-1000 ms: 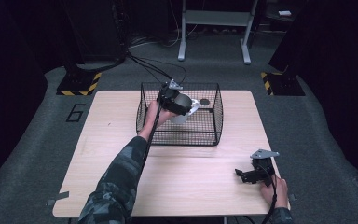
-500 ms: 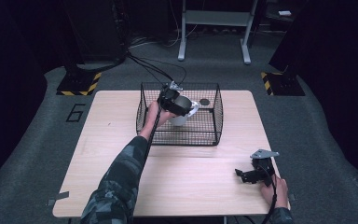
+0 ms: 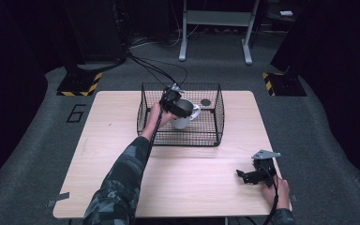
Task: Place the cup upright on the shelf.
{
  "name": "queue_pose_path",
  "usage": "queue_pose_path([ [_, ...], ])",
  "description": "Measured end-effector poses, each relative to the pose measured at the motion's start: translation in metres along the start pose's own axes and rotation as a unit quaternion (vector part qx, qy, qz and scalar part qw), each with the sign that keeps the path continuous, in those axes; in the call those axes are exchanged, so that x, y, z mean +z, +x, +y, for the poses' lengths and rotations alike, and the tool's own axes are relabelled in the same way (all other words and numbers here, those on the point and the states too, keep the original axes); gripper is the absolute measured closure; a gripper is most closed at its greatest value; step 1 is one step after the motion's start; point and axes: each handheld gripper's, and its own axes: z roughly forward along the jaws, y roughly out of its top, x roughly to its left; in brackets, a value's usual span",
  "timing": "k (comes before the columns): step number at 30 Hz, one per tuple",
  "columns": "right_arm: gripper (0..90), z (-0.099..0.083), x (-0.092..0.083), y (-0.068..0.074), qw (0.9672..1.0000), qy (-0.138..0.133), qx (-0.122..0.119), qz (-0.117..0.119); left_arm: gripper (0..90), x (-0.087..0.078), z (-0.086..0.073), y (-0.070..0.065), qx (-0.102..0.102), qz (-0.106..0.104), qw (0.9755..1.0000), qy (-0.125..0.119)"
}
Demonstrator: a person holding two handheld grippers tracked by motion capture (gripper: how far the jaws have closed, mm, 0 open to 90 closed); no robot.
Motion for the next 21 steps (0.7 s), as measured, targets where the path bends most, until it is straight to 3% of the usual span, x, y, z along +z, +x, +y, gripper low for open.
queue_pose_path([
  [12, 0.0, 0.000, 0.000, 0.000, 1.0000, 0.000, -0.001, 0.000, 6.2, 0.011, -0.004, 0.000, 0.011, -0.004, 0.9993, 0.034],
  [21, 0.0, 0.000, 0.000, 0.000, 1.0000, 0.000, -0.001, 0.000, 6.1, 0.007, -0.007, 0.002, 0.020, -0.009, 0.9986, 0.047],
])
